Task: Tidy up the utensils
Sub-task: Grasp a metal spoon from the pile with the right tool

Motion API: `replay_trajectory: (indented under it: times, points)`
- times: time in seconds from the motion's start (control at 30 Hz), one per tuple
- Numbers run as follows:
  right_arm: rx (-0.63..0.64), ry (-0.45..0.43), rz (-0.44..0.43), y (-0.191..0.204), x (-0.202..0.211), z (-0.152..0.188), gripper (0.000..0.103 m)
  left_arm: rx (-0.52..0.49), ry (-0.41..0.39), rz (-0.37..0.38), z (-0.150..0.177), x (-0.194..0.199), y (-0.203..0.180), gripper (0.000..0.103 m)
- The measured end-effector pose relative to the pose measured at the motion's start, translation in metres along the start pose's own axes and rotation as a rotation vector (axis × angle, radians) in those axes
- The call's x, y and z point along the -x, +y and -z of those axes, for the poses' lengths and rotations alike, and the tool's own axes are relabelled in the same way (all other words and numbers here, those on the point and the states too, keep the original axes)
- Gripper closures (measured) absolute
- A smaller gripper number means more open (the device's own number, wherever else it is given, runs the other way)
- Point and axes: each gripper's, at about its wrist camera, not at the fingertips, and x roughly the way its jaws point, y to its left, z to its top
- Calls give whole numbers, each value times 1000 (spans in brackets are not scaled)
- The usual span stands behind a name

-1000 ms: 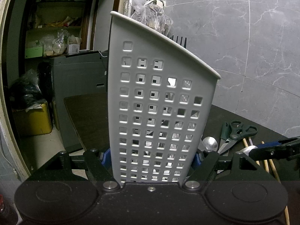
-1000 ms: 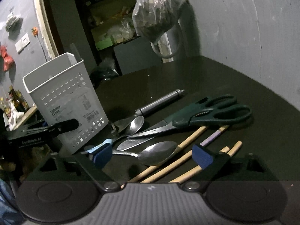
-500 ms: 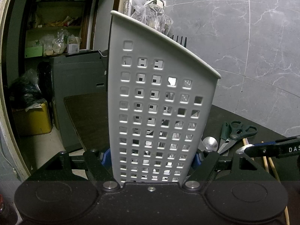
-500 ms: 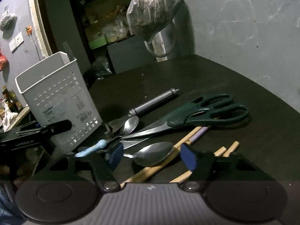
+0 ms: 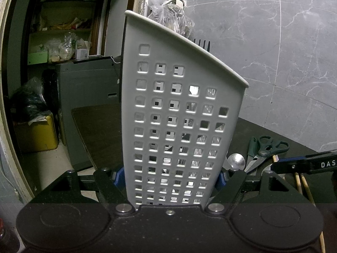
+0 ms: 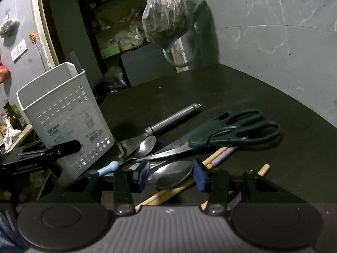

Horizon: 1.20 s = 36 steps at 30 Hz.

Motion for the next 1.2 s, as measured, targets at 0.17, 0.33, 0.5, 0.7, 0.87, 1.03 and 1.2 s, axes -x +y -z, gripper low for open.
replay_trajectory:
  times: [0.17, 0.33, 0.5, 0.7, 0.87, 1.03, 1.2]
  points:
    - [13, 6, 2, 2, -1, 1, 63, 2, 1, -2, 1, 0, 0, 26]
    - [-1, 9, 14, -1, 1, 1, 77, 5, 5, 0, 3, -2, 0, 26]
    - [-58, 17, -18, -8, 2, 1, 74, 6, 4, 0, 3, -2, -1, 26]
    - [-119, 34, -54, -13, 2, 4, 77, 7, 7, 0, 1, -3, 0, 26]
    - [-152, 35, -74, -15, 0, 3, 74, 9, 7, 1, 0, -3, 1, 26]
    - [-225, 10, -80, -26, 0, 0, 74, 9, 7, 1, 0, -3, 1, 26]
    - [-245, -4, -90, -27, -4, -3, 74, 10, 7, 1, 0, -3, 1, 26]
